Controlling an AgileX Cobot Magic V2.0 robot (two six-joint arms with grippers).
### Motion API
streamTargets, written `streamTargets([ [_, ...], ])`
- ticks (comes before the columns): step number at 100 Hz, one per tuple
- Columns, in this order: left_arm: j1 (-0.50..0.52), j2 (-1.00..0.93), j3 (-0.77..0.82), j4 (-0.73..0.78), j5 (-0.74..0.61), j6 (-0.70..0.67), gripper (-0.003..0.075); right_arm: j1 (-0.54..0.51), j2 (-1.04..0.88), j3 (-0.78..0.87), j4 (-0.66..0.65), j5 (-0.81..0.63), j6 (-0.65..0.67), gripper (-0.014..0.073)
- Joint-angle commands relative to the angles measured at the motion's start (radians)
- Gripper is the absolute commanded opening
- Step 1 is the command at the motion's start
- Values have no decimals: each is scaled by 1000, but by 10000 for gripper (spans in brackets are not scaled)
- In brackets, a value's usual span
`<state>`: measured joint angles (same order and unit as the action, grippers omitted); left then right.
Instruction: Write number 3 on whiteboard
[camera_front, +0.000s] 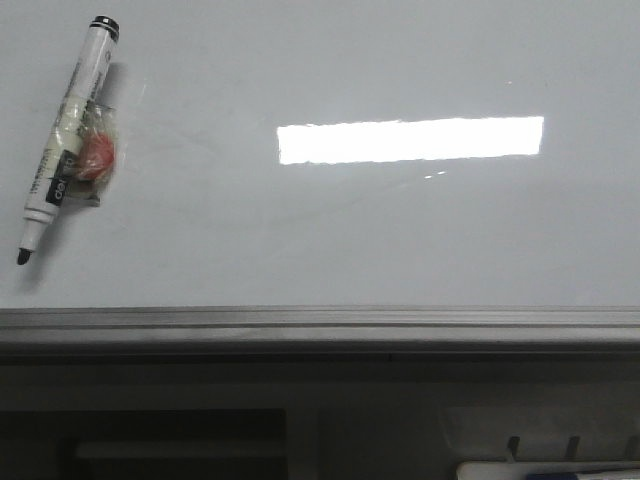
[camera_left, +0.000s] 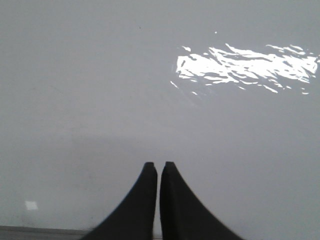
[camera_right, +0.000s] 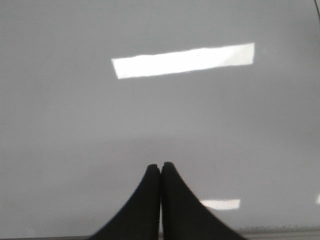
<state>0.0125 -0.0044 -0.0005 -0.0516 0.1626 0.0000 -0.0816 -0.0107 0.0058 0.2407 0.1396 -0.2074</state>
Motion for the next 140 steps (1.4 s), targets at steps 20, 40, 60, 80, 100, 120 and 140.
streamTargets([
  [20, -1, 80, -130, -38, -8, -8, -21, -4, 210, -47, 174, 5, 2, -42],
  [40, -1, 244, -304, -5, 148, -8, -21, -4, 404, -141, 241, 124, 2, -41],
  [60, -1, 358, -346, -14, 181, 0, -18, -2, 466, -204, 241, 137, 2, -41],
  [80, -2, 380, -346, -35, 151, 55, 307, -2, 466, -202, 271, 164, 2, -41],
  [100, -2, 392, -282, -51, -108, 54, 468, -2, 466, -202, 317, 127, 2, -41],
  [120, -46, 392, -265, -55, -183, 55, 447, -2, 466, -202, 371, 150, 2, -41],
  [140, -315, 392, -265, 13, -210, 55, 447, -2, 466, -202, 371, 149, 2, -41],
])
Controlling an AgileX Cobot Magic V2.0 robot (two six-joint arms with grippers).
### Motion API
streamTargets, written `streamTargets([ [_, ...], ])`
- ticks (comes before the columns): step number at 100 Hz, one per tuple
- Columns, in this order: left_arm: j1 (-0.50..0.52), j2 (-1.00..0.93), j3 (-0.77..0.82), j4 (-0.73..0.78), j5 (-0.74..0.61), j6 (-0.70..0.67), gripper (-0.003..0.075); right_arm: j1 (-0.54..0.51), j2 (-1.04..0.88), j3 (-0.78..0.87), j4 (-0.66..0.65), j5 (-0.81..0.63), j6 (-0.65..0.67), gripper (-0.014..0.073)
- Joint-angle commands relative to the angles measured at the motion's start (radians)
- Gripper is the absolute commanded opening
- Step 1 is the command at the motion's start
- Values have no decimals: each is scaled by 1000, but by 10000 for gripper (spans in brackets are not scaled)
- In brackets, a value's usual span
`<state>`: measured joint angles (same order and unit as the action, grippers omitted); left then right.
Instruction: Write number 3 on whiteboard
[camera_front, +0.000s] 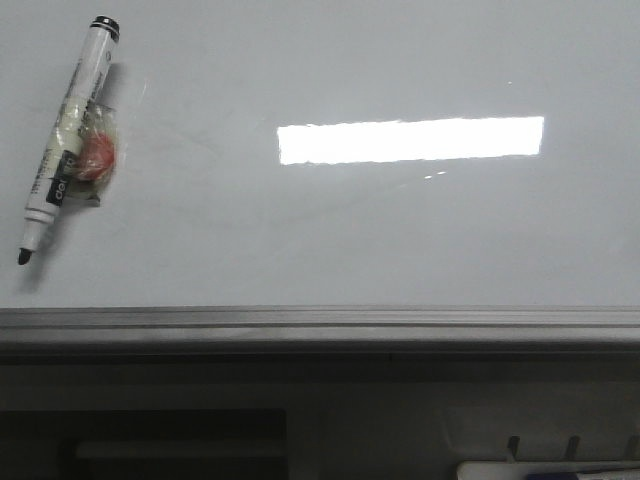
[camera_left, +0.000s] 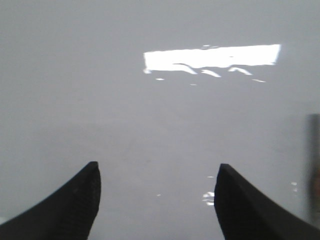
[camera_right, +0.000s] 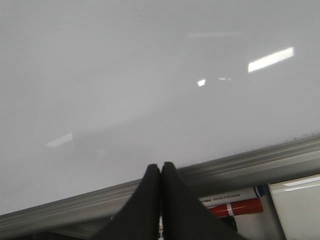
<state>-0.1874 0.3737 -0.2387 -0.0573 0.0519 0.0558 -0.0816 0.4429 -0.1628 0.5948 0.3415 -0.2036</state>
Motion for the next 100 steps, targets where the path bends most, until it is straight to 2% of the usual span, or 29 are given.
streamTargets([
  [1, -125, 14, -26, 19, -99, 0, 447, -2, 13, -33, 17, -53, -2, -41],
  [18, -373, 17, -26, 22, -101, 0, 444, -2, 13, -33, 17, -53, -2, -41],
  [35, -511, 99, -26, 14, -129, -2, 442, -2, 13, -33, 17, -53, -2, -41],
  [52, -525, 292, -36, -57, -223, -2, 441, -2, 13, -33, 17, -53, -2, -41],
  [65, -525, 417, -43, -57, -301, -2, 441, -2, 13, -33, 17, -53, -2, -41],
  [80, -525, 499, -43, -117, -392, -4, 441, -2, 13, -33, 17, -54, -2, -41],
  [100, -527, 599, -43, -119, -422, -4, 440, -2, 13, -33, 17, -57, -2, -41],
])
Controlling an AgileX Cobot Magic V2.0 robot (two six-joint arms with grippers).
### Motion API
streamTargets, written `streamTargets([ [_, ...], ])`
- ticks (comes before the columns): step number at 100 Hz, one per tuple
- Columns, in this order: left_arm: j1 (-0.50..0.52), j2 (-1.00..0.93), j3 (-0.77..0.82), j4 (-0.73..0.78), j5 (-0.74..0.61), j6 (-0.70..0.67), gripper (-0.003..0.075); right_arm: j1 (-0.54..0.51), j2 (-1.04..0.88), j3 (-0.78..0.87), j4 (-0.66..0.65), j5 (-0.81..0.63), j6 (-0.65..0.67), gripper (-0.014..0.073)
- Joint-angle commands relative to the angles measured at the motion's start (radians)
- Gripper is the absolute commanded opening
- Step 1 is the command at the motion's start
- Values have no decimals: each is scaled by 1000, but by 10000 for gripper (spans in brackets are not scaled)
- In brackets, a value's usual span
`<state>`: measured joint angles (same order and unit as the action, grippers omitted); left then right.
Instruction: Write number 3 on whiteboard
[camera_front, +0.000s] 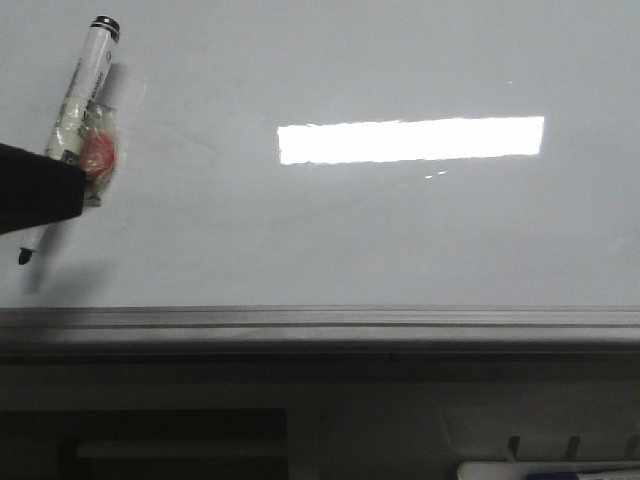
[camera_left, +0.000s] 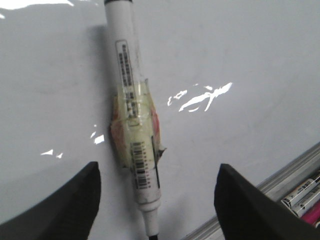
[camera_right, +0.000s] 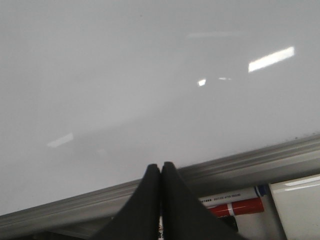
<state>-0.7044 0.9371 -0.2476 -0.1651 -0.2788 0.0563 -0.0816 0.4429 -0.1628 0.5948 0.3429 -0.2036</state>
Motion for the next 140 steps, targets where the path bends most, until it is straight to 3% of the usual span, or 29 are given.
streamTargets([
  [1, -10, 42, -34, -16, -93, -5, 440, -2, 13, -33, 17, -58, -2, -41],
  [15, -10, 99, -34, -54, -120, -5, 377, -2, 13, -33, 17, -58, -2, -41],
  [37, -10, 119, -34, -72, -137, -5, -23, -2, 13, -33, 17, -56, -2, -41],
  [56, -10, 117, -34, -62, -133, -5, -20, 63, 15, -50, 17, -21, -21, -41],
  [81, -45, 63, -34, 135, -121, -5, -20, 353, 17, -175, 23, 140, -237, -41],
  [91, -88, 50, -34, 305, -113, -5, -20, 493, 17, -225, 23, 199, -340, -29],
  [101, -137, 48, -34, 525, -111, -5, -20, 619, 19, -258, 23, 199, -351, 100],
  [111, -163, 48, -34, 573, -125, -5, -20, 697, 46, -287, 23, 208, -351, 337],
  [117, -168, 48, -34, 578, -140, -5, -20, 731, 76, -303, 23, 194, -351, 426],
  [140, -168, 48, -34, 681, -165, -5, -20, 789, 206, -384, 19, 119, -426, 440],
])
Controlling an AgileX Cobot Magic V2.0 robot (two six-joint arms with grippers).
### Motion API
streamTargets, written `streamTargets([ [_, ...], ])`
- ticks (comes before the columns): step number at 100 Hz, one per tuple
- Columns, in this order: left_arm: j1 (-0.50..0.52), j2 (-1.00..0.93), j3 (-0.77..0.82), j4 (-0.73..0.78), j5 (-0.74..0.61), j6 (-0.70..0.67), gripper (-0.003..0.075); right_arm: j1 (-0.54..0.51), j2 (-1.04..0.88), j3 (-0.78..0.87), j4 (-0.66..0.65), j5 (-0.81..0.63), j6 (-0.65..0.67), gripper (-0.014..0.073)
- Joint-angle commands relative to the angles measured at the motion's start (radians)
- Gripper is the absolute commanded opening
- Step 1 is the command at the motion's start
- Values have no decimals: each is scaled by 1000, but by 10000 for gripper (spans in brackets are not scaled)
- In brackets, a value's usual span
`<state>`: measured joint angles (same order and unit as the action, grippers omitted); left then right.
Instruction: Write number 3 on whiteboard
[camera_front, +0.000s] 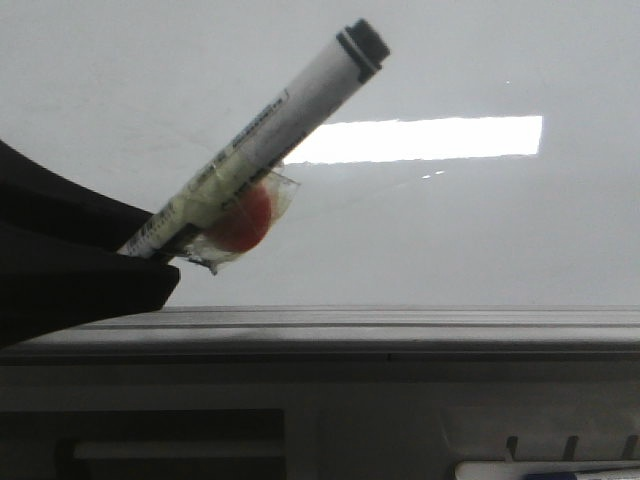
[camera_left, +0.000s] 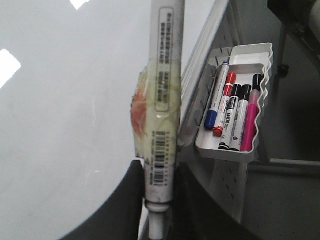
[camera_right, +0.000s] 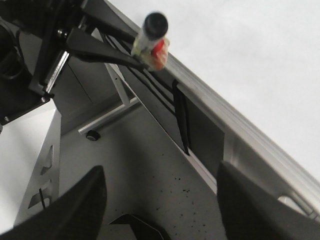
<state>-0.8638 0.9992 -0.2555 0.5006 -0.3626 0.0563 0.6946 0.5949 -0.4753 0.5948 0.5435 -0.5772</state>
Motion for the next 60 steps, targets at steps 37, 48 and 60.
streamTargets([
  [37, -9, -12, -26, 52, -117, -1, -20, 81, 305, -234, 17, -55, -197, 440],
  [48, -9, 2, -26, 83, -127, -1, -20, 101, 359, -254, 17, -84, -209, 440],
  [60, -9, 30, -26, 89, -135, -1, -20, 133, 408, -275, 17, -99, -235, 428],
])
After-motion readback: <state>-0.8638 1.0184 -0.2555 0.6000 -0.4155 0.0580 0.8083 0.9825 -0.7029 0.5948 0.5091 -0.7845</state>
